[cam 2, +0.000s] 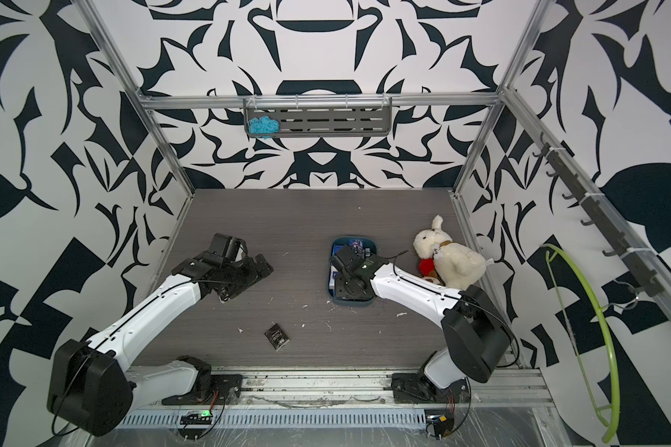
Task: Put the pocket tissues into the storage box
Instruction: Place the pocket tissues in the storage box, then pick up the pocket tissues from the center of the board.
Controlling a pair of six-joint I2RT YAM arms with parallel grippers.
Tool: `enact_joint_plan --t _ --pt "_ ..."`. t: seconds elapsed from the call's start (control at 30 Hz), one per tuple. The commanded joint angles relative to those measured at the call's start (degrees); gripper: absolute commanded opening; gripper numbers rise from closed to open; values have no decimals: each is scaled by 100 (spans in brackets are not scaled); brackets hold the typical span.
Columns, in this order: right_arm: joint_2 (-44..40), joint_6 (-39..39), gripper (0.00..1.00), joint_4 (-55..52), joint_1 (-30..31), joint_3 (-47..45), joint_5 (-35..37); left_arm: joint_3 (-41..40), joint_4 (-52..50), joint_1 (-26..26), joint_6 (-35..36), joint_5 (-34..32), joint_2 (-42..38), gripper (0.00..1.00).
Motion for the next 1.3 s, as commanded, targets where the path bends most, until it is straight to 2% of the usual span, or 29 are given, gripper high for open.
enact_joint_plan --t 0.0,0.2,0.47,0.63,0.8,0.97,1.1,1.27 --pt "-341 -65 59 -248 -16 175 49 154 -212 187 203 5 -3 100" --pt "-884 -69 59 -421 -17 267 158 397 -343 482 436 220 222 100" --pt "-270 -319 60 -392 -68 947 163 526 -364 502 507 240 283 100" --pt "-89 -218 60 -318 -68 1282 10 535 -701 572 539 -185 237 99" --pt "43 -21 60 -159 -68 1317 -22 552 -1159 660 567 -931 325 99" --pt "111 -48 61 -158 -68 1265 -322 437 -1059 1245 408 -853 319 99" --pt "141 -344 61 -348 -98 1323 -326 549 -1071 1577 458 -1133 783 99" --pt "62 -425 61 -447 -199 1292 -453 803 -1295 1600 603 -1551 1390 99"
